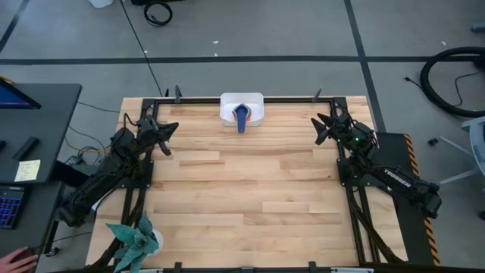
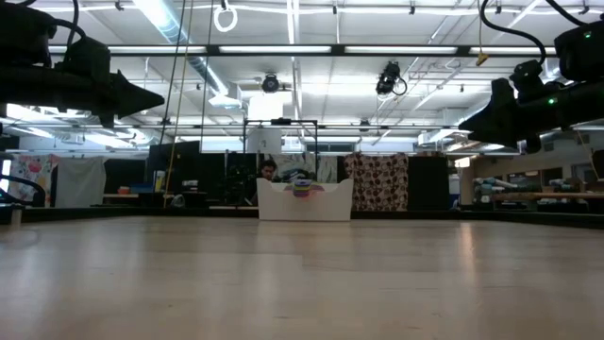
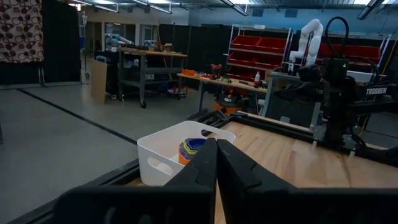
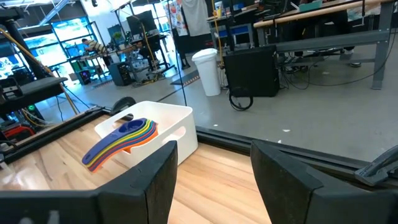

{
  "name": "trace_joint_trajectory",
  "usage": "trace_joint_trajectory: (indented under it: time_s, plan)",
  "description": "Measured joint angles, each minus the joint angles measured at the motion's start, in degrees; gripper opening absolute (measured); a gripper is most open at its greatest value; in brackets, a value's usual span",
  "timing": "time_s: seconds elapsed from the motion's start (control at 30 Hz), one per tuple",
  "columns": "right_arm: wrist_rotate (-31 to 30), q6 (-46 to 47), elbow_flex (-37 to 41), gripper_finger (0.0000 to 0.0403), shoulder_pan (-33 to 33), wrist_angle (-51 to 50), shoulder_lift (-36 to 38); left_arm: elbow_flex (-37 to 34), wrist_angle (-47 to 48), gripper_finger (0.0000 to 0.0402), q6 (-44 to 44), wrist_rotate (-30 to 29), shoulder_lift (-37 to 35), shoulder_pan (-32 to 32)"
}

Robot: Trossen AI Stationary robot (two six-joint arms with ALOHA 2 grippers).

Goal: Nest measuring cups in basket
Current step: Return to Home Position

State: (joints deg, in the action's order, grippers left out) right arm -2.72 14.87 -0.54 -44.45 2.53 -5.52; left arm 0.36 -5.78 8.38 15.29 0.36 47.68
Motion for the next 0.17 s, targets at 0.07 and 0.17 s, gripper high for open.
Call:
trace_joint_trajectory:
  time_s: [0.07,0.17]
  plan:
    - [-0.02,0.0,0.0,0.0209,0.0,0.0,0.02,0.0,-0.01,0.0009,0.0,0.0,0.0,-0.02]
    - [-0.02,0.0,0.0,0.0209,0.0,0.0,0.0,0.01,-0.01,0.0009,0.0,0.0,0.0,0.0]
